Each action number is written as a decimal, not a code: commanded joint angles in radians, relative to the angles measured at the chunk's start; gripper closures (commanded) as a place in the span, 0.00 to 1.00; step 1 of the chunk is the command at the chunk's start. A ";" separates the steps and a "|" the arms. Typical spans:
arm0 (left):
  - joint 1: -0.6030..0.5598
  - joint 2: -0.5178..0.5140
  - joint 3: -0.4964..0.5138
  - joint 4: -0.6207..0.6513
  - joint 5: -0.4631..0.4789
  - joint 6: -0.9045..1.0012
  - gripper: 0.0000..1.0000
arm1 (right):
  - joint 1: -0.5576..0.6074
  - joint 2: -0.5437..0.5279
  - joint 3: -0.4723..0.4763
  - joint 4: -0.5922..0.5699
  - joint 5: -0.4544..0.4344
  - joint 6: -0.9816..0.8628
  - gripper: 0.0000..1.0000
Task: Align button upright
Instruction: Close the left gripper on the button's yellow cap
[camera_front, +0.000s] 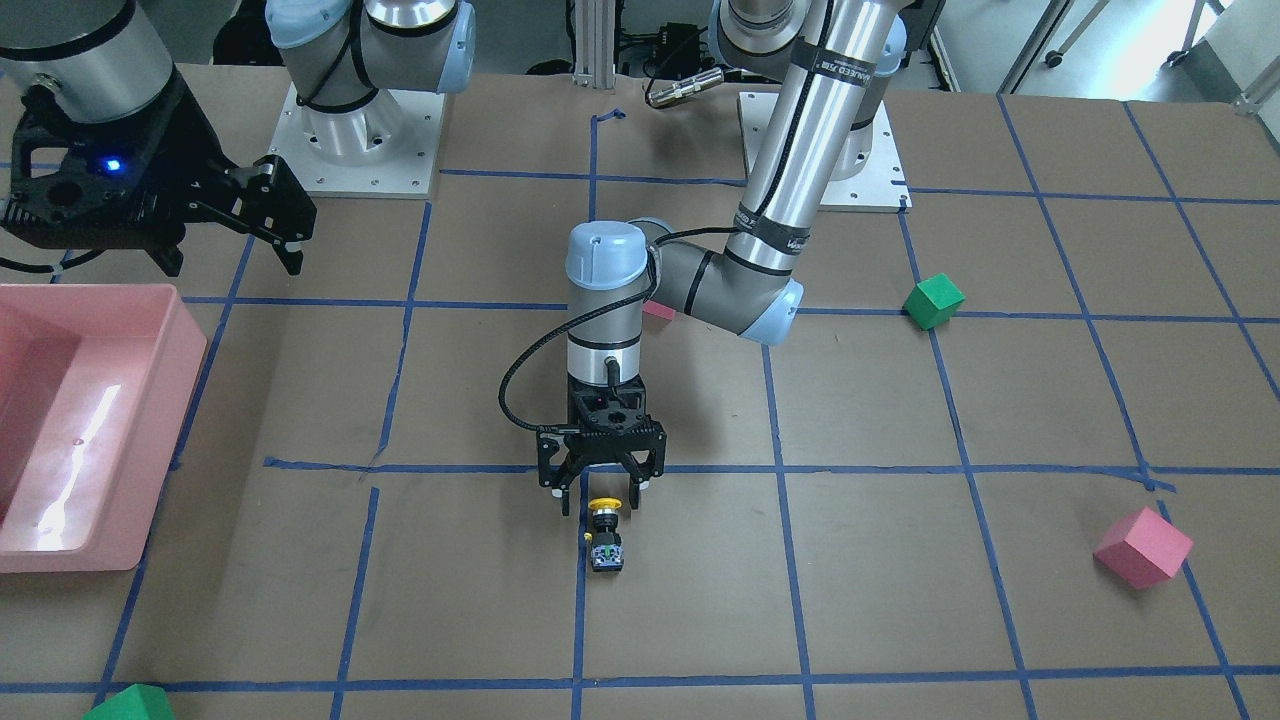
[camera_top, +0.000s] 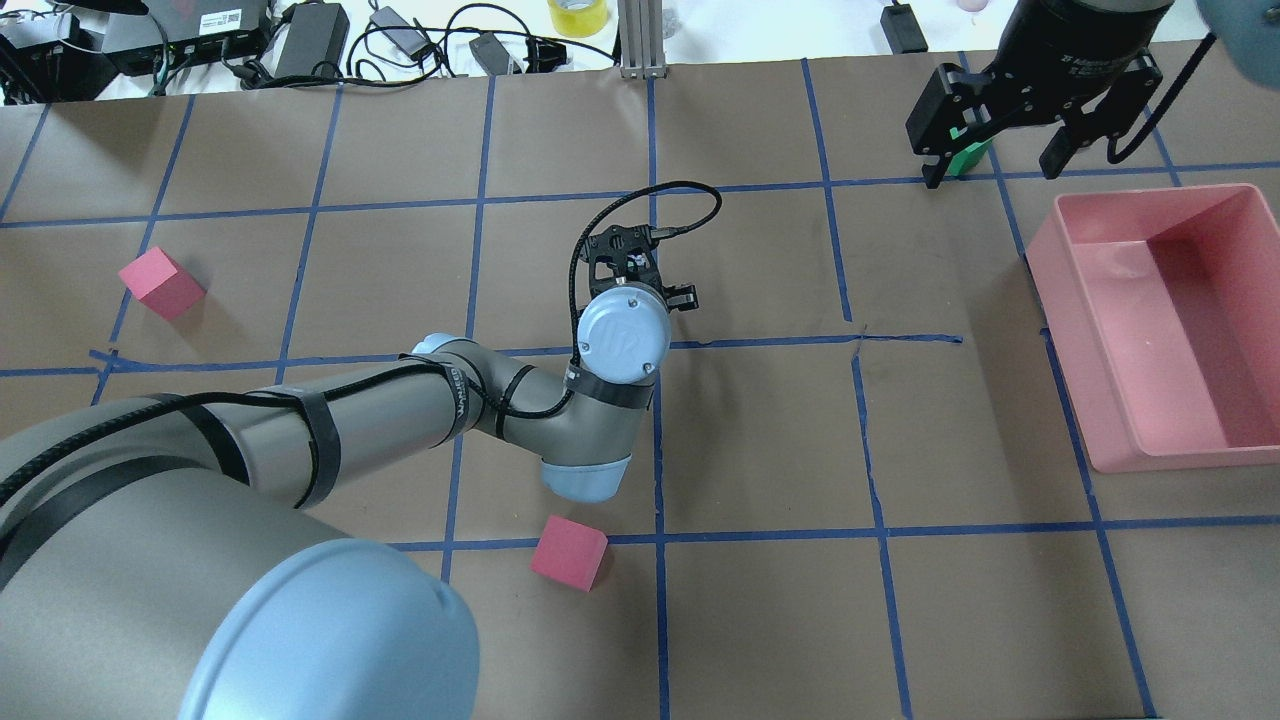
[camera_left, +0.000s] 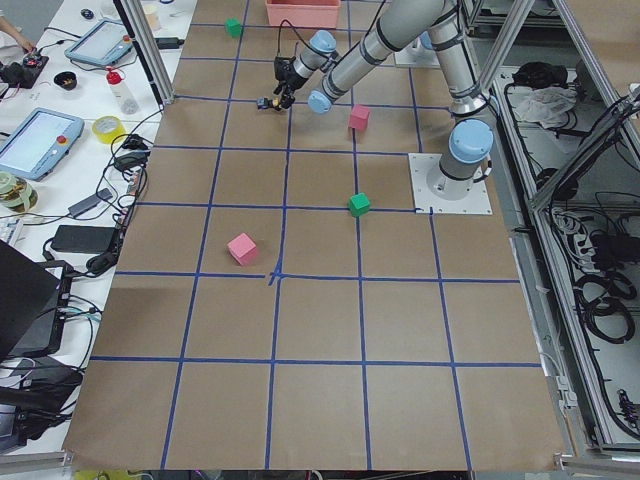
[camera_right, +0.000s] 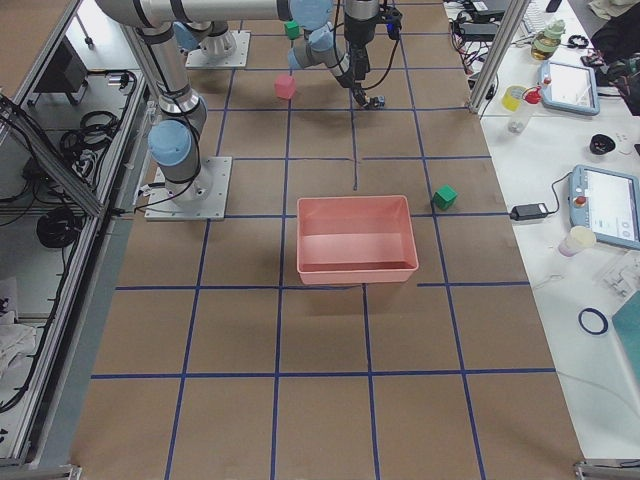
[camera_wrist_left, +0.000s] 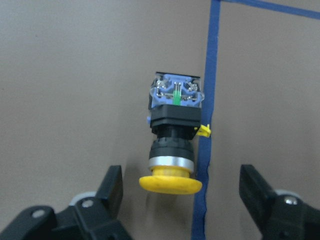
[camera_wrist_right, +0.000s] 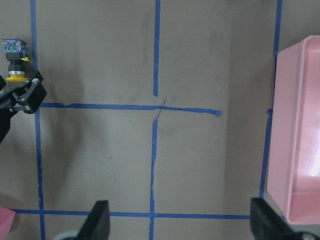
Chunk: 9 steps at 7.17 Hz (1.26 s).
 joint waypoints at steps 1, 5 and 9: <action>0.000 -0.001 0.000 0.000 0.000 0.000 0.25 | 0.000 0.000 0.000 -0.001 0.002 0.001 0.00; 0.000 0.001 0.002 0.000 0.000 0.000 0.30 | -0.005 0.003 0.000 -0.002 0.001 -0.003 0.00; 0.000 0.001 -0.001 0.000 0.000 0.003 0.50 | -0.005 0.003 0.000 -0.004 0.002 0.000 0.00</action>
